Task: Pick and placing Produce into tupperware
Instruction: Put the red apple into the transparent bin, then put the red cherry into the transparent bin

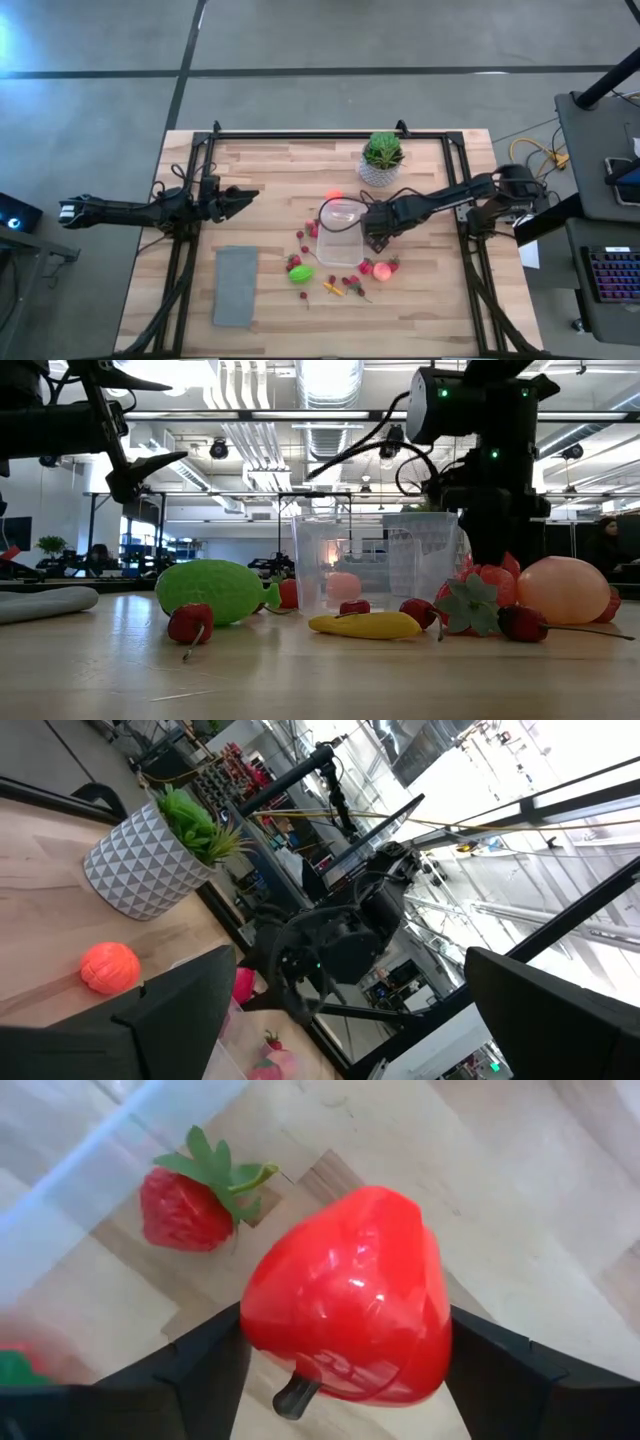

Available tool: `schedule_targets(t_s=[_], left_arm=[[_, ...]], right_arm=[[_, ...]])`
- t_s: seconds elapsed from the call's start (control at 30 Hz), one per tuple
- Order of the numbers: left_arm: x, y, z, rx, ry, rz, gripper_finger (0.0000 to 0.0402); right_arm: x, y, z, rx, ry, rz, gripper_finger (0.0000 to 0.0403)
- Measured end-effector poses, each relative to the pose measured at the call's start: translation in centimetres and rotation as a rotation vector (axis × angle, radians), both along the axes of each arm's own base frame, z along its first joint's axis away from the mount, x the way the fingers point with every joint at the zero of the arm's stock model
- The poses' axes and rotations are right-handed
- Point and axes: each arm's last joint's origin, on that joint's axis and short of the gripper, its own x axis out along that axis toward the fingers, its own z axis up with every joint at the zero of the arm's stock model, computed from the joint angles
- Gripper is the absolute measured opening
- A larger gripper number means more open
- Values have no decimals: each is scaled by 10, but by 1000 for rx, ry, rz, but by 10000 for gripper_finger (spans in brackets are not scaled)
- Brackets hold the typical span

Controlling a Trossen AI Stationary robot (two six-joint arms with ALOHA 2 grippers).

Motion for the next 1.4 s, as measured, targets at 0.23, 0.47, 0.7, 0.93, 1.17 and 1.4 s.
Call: schedule_targets(t_s=[0.23, 0.47, 0.7, 0.93, 1.17, 1.4], left_arm=[[0, 0, 0, 2, 0, 0, 378], [0, 0, 0, 3, 0, 0, 378], [0, 0, 0, 3, -3, 0, 378], [0, 0, 0, 3, -3, -3, 378], [0, 0, 0, 7, 0, -3, 378], [0, 0, 2, 7, -20, 6, 378]], right_arm=[[10, 1, 56, 16, -215, 41, 271], [40, 0, 99, 33, -354, 163, 286], [80, -2, 85, 71, -303, 286, 285], [90, -2, 77, 63, -263, 278, 311], [80, -5, 87, -4, -248, 197, 348], [64, -9, 117, -103, -331, 160, 365]])
